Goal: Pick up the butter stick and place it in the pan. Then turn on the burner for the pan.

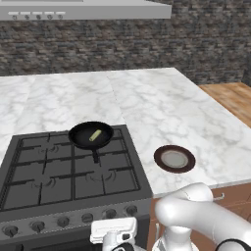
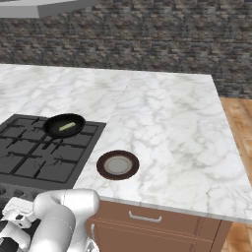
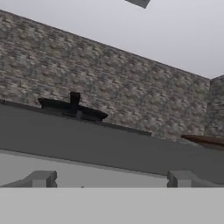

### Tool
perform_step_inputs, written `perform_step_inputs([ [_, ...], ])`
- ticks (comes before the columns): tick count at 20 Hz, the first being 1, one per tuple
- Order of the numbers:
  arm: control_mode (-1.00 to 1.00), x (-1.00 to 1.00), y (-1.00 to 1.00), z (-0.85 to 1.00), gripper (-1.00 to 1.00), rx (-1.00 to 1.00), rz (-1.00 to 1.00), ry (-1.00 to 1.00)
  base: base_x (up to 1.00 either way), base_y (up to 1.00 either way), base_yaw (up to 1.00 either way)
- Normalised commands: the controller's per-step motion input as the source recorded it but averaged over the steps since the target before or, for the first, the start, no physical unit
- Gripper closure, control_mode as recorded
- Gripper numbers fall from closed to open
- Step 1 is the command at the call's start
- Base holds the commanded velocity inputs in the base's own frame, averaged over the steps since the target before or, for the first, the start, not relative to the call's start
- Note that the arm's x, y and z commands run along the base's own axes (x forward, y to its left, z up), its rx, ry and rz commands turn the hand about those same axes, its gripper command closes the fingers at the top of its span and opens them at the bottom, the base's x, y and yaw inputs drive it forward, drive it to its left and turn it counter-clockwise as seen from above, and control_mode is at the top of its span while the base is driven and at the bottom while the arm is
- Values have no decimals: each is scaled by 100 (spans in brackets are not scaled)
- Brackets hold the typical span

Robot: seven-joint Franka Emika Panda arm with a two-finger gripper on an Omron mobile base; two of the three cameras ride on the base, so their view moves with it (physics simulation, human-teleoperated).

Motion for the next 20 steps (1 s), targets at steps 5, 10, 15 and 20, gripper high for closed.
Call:
perform_step_inputs([
  [5,-100,14,9,-24,-100,-1,11,2,0,0,0],
  [10,-100,1,5,-26,-100,0,9,1,0,0,0],
  [15,-100,0,1,-14,-100,1,3,1,0,0,0],
  [20,-100,1,0,-12,-100,5,0,3,0,0,0],
])
